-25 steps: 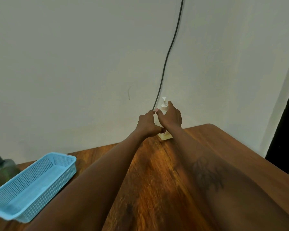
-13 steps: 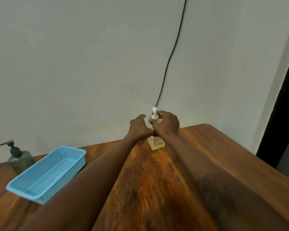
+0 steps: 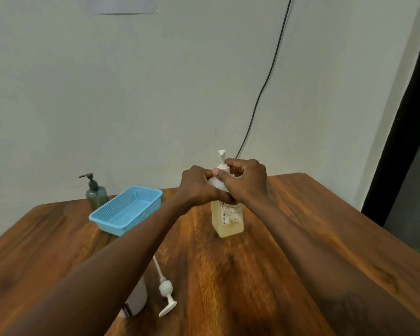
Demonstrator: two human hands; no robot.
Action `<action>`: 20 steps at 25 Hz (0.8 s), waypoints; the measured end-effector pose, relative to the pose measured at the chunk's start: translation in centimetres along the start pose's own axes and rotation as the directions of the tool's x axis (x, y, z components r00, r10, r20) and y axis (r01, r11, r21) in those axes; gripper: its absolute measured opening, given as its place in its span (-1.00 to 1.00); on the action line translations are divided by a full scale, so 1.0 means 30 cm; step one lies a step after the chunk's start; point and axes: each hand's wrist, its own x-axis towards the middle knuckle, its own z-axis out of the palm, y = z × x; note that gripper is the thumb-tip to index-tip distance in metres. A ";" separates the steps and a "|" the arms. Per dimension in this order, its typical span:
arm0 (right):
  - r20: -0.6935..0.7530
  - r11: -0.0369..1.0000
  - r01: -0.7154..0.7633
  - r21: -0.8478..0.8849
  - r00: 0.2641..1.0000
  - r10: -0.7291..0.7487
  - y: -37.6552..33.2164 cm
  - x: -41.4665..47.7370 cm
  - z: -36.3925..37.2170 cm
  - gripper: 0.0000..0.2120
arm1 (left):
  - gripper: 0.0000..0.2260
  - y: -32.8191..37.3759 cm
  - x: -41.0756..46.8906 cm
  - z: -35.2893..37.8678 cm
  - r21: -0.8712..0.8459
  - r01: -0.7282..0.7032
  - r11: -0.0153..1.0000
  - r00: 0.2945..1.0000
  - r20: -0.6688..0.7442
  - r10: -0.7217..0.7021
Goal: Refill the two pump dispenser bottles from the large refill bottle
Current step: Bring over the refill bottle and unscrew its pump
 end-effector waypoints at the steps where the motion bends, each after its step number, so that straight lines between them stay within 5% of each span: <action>1: 0.024 1.000 0.006 0.023 1.000 -0.006 -0.032 -0.026 -0.009 -0.76 | -0.55 0.002 -0.038 -0.027 0.005 -0.009 1.000 1.000 0.011 0.009; 6: 0.347 0.956 -0.082 0.281 0.938 -0.022 -0.133 -0.087 -0.054 -0.76 | -0.49 -0.012 -0.194 -0.167 0.002 -0.031 1.000 0.992 0.120 0.030; 9: 0.518 0.924 -0.145 0.354 0.853 -0.065 -0.176 -0.118 -0.057 -0.68 | -0.47 -0.022 -0.275 -0.205 0.021 -0.050 0.999 0.998 0.036 0.049; 14: 0.228 0.998 0.026 0.058 0.973 -0.038 -0.257 -0.160 -0.031 -0.57 | -0.46 -0.038 -0.339 -0.220 0.064 -0.086 0.994 0.986 -0.138 0.094; 20: 0.436 0.989 0.117 0.095 0.888 -0.147 -0.289 -0.167 -0.049 -0.73 | -0.46 -0.046 -0.373 -0.258 0.050 -0.070 0.996 0.995 -0.066 0.073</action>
